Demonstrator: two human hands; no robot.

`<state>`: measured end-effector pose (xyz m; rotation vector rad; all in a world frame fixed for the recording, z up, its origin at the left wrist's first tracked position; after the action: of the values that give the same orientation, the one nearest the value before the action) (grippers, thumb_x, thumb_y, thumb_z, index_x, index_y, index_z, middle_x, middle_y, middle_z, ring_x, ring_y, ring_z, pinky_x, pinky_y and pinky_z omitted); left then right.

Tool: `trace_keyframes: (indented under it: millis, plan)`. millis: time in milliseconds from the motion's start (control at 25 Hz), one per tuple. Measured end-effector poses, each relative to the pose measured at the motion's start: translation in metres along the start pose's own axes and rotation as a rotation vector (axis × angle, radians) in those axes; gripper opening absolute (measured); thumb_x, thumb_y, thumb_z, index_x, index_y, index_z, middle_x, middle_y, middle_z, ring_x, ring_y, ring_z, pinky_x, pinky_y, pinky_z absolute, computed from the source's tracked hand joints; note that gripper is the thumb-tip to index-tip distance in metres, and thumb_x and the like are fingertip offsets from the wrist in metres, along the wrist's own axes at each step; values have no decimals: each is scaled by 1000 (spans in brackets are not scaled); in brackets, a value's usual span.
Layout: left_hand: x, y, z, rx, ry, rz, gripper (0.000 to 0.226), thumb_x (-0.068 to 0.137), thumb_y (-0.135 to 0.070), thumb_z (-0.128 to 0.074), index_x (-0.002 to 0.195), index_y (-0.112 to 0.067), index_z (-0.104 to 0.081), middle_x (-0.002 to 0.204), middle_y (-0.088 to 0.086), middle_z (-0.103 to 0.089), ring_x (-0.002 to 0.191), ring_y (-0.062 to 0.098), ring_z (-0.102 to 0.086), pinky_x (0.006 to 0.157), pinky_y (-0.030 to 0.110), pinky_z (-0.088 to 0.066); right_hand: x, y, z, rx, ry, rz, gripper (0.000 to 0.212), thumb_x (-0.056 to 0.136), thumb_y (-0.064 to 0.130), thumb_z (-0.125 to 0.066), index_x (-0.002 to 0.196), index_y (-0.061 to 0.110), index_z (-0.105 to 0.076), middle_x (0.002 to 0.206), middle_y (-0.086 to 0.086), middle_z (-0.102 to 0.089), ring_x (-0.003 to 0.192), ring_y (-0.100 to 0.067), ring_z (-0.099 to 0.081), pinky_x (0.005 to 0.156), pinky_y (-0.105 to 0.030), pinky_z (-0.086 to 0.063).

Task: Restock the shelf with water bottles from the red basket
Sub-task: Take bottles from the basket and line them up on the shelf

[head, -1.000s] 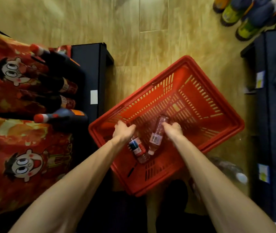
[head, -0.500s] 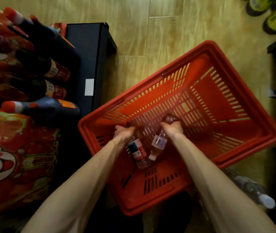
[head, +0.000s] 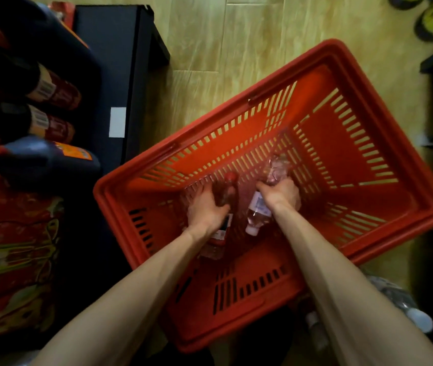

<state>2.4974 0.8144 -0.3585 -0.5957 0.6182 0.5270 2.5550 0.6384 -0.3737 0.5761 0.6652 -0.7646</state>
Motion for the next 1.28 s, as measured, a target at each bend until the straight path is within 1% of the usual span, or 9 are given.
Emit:
trace_keyframes:
  millis: [200, 440, 520, 640, 760, 880, 1040, 1120, 1280]
  plan:
    - [-12, 15, -25, 201, 195, 109, 86, 74, -64, -77, 139, -17, -47, 137, 9, -58, 123, 36, -61, 93, 39, -50, -6, -14, 2, -122, 45, 15, 82, 70, 51, -83, 133, 9, -54, 126, -13, -68, 117, -32, -66, 91, -36, -52]
    - [-13, 12, -8, 68, 144, 58, 47, 77, -51, -81, 116, -25, -71, 118, 5, -75, 113, 30, -68, 80, 30, -48, -16, -19, 19, -82, 84, 25, 66, 76, 46, -81, 126, 7, -61, 124, -15, -70, 116, -35, -66, 90, -35, -52]
    - [-24, 4, 11, 6, 81, 27, 50, 74, -50, -83, 115, -24, -71, 115, 3, -76, 112, 29, -68, 81, 30, -50, -25, -19, 43, -66, 80, 15, 53, 79, 45, -79, 118, 11, -69, 119, -13, -72, 112, -34, -68, 88, -33, -52]
    - [-53, -25, 53, -68, 33, -76, 58, 71, -49, -86, 115, -21, -63, 116, 4, -75, 111, 29, -68, 82, 34, -50, -59, -15, 85, -41, 69, 12, 49, 80, 47, -78, 112, 10, -72, 116, -13, -73, 109, -34, -69, 84, -32, -51]
    - [-92, -67, 105, -128, -15, -187, 56, 69, -51, -87, 108, -22, -61, 109, 1, -76, 105, 28, -69, 81, 37, -51, -108, -6, 130, -24, 63, 7, 57, 74, 51, -79, 111, 7, -71, 115, -14, -73, 106, -34, -69, 83, -32, -53]
    - [-144, -115, 163, -213, -64, -256, 56, 68, -50, -88, 110, -24, -63, 106, -4, -77, 101, 22, -71, 88, 41, -54, -165, 8, 190, -7, 73, -2, 65, 68, 54, -78, 113, 8, -72, 116, -14, -73, 105, -33, -70, 86, -35, -58]
    - [-227, -185, 249, -267, -82, -381, 58, 72, -38, -90, 121, -22, -63, 112, -3, -76, 103, 15, -71, 92, 36, -54, -260, 26, 292, 29, 27, -7, 79, 61, 55, -80, 123, 7, -68, 123, -13, -71, 110, -33, -68, 86, -33, -55]
    - [-261, -213, 286, -268, -83, -431, 60, 73, -38, -90, 124, -19, -63, 114, -2, -75, 101, 14, -71, 92, 35, -55, -301, 34, 334, 38, 11, 7, 82, 54, 58, -79, 120, 9, -70, 119, -12, -72, 106, -32, -69, 83, -33, -57]
    - [-333, -276, 360, -277, -79, -531, 60, 75, -41, -89, 124, -20, -62, 109, -9, -72, 92, 6, -66, 82, 24, -52, -382, 47, 422, 59, -57, 52, 67, 58, 55, -82, 108, 13, -72, 110, -9, -73, 100, -31, -69, 72, -30, -52]
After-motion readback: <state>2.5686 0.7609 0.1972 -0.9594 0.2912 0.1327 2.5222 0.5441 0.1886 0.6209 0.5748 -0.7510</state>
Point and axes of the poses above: each hand's wrist, its own x-axis towards the middle knuckle, its own z-axis out of the back of the hand, y = z × x, the point moved 1 cm from there along x, towards the middle knuckle
